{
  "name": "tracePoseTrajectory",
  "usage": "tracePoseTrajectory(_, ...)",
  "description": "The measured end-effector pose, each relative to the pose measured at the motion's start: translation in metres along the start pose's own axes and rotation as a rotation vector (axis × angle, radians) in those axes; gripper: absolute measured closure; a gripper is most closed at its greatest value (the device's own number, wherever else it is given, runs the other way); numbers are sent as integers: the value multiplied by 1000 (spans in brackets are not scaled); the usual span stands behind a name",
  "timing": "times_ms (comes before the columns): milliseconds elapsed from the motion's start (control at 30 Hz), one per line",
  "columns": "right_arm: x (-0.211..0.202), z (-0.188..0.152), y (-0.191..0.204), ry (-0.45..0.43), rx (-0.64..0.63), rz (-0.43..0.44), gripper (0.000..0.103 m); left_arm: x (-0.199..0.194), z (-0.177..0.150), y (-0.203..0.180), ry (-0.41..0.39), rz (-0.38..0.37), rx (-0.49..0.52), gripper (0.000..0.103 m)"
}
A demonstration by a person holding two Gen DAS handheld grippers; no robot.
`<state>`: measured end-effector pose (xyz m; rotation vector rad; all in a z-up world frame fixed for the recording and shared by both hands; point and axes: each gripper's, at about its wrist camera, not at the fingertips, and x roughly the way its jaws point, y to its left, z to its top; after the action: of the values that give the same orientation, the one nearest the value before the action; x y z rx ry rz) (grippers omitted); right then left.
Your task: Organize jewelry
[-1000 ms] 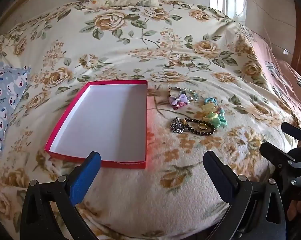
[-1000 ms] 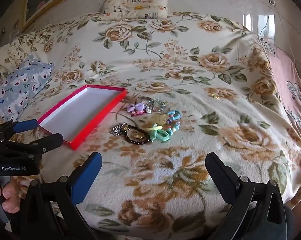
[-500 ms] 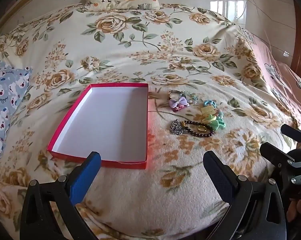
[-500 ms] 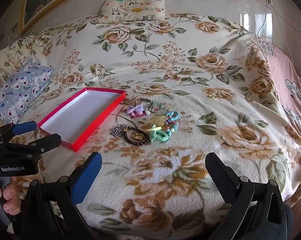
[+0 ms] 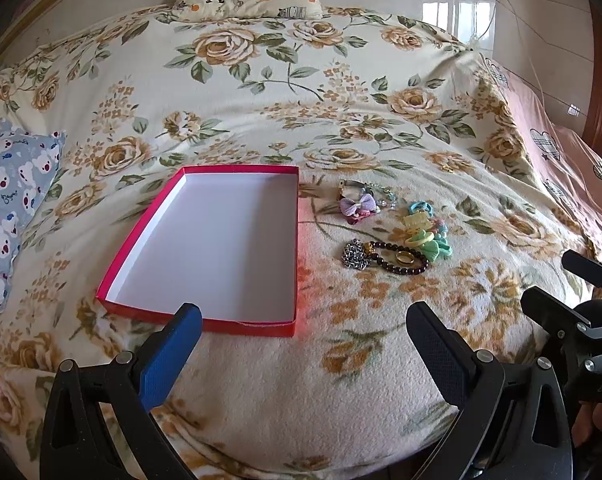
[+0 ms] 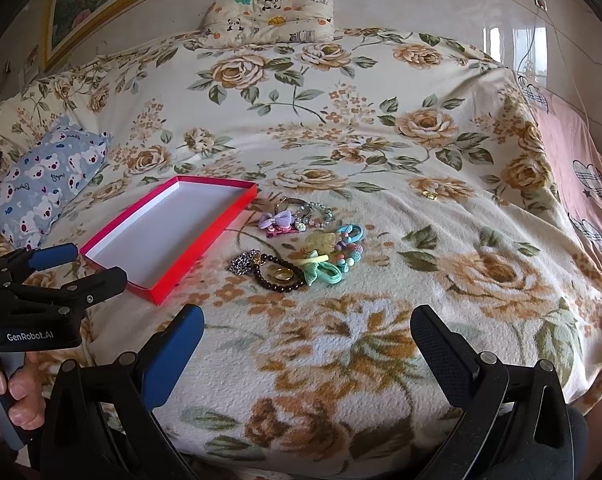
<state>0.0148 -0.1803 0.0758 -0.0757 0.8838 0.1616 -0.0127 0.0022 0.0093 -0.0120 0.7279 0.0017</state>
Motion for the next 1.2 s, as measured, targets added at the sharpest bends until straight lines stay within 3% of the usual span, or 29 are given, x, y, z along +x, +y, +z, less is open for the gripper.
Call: tracePoseTrajectory(1200, 18, -2, -1, 37, 27, 52, 0, 25, 3, 3, 43, -2, -4, 1)
